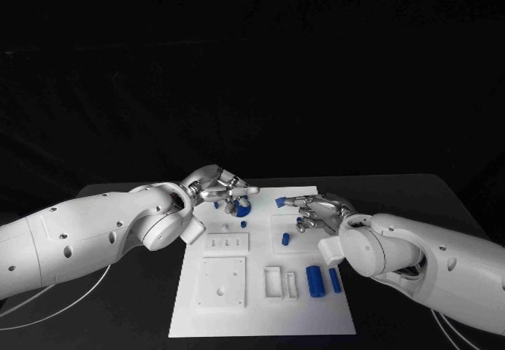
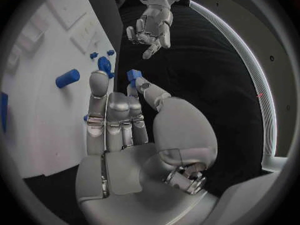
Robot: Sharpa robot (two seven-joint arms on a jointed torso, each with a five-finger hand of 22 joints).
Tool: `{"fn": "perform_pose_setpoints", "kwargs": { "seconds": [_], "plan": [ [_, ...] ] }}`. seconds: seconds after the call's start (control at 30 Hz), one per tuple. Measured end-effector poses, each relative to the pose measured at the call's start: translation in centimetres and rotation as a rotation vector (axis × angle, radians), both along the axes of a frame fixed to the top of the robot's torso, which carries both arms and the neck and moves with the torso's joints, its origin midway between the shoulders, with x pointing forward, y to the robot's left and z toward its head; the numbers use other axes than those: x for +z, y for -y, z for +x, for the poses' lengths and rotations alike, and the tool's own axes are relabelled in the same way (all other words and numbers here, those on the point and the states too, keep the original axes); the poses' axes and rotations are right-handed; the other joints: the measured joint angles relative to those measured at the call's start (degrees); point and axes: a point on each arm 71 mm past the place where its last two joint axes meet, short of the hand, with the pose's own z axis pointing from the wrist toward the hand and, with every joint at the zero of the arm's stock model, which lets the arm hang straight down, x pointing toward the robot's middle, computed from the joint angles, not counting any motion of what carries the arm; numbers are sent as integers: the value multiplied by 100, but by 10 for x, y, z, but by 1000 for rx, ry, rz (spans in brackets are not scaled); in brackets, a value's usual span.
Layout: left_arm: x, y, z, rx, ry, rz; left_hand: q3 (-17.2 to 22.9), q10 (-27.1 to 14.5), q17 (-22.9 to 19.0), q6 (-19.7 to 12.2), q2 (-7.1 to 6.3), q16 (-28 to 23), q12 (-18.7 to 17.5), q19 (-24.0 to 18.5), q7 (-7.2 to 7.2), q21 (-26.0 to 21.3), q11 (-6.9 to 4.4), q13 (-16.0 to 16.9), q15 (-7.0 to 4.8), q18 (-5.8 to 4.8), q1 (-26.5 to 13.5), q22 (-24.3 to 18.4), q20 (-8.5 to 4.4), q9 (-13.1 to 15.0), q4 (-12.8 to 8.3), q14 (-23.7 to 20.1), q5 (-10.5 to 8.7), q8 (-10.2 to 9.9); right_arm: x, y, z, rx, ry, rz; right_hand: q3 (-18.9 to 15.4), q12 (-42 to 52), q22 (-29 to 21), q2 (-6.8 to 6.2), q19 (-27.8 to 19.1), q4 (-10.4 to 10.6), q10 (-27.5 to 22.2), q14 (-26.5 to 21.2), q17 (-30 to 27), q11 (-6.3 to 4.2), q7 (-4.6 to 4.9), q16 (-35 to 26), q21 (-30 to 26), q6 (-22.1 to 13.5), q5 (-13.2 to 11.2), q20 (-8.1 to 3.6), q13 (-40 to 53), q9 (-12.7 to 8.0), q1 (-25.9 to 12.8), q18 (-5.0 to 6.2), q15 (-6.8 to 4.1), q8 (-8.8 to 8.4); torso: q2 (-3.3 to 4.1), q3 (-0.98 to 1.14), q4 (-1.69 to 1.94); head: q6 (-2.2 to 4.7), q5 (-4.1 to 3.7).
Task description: Assemble the parts on the task board
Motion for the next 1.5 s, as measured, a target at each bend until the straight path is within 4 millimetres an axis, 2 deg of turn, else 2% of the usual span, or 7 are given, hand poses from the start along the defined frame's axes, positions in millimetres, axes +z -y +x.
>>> {"fn": "perform_pose_setpoints", "kwargs": {
  "seconds": [0.17, 0.23, 0.33, 0.5, 1.1, 1.23, 1.5],
  "plan": [
    [-5, 6, -1, -19, -107, -28, -32, 80, 91, 156, 69, 298, 162, 15, -51, 241, -40, 36, -25, 0, -69, 217, -47, 76, -1, 48, 17, 0, 3, -1, -3, 14, -12, 21, -16, 0, 0, 0, 0, -16, 0, 0, 0, 0, 0, 0, -22, 0, 44, 0, -7, 0, 0, 0, 0, 0, -3, 1, -8, -7, -12],
    [-7, 8, -1, -24, -135, -34, -65, 137, 89, 279, 86, 314, 151, -3, -75, 262, -69, 28, -53, 0, -116, 258, -65, 184, -34, 76, 147, 0, 4, -1, -5, 19, -16, 27, -16, 0, 0, 0, 0, -16, 0, 0, 0, 0, -1, 0, -22, -1, 44, 0, -8, 0, -1, 0, 0, 0, -3, 1, -10, -11, -21],
    [-9, 11, -2, -35, -171, -43, -96, 217, 55, 280, 70, 340, 7, -3, -76, 285, -70, 2, -54, 0, -257, 309, -64, 385, -64, 77, 169, 1, 4, -3, -6, 31, -22, 35, -19, 0, 0, 6, 0, -19, 0, 0, 0, 0, -10, 0, -22, -10, 44, 0, -15, 0, -7, 0, 0, 0, -6, 1, -8, -18, -32],
    [-11, 14, -3, -51, -211, -51, -95, 235, 44, 280, 35, 363, -9, -3, -76, 285, -53, 3, -54, 0, -342, 339, -64, 493, -64, 77, 169, 3, 6, -7, -9, 48, -31, 46, -32, -1, 0, 27, 0, -31, 0, 0, 0, 0, -10, 0, -22, -11, 77, 0, -15, 0, -29, 0, 1, 0, -7, 0, 0, -34, -36],
    [-15, 18, -5, -74, -260, -41, -79, 253, 35, 258, 42, 402, -9, -24, -97, 306, -71, 11, -53, 0, -389, 379, -84, 593, -80, 77, 167, 3, 6, -11, -12, 75, -45, 56, -40, -1, 0, 18, 0, -72, -22, -18, 1, -18, -10, 0, -22, -31, 79, 0, -20, 0, -40, 0, 19, -3, -3, -7, 5, -60, -40],
    [-16, 19, -6, -84, -260, -31, -56, 246, 29, 224, 6, 402, -9, -28, -62, 306, -64, 11, -53, 0, -353, 387, -79, 593, -103, 77, 66, 4, 6, -12, -12, 80, -48, 57, -46, -1, 1, 5, 0, -77, -40, -18, 1, 1, -10, 0, -44, -32, 79, 0, -28, 0, -54, 0, 19, -4, -3, -9, 7, -66, -48],
    [-18, 22, -8, -112, -259, -11, 3, 232, 23, 224, 14, 429, -9, -45, -62, 306, -50, 11, -53, -1, -295, 402, -63, 585, -169, 76, 133, 4, 6, -14, -13, 90, -53, 59, -47, -1, 1, 4, 0, -78, -40, -18, 1, 1, -9, 0, -44, -53, 78, 0, -27, 1, -53, 0, 19, -8, -2, -9, 4, -77, -79]
  ]
}}
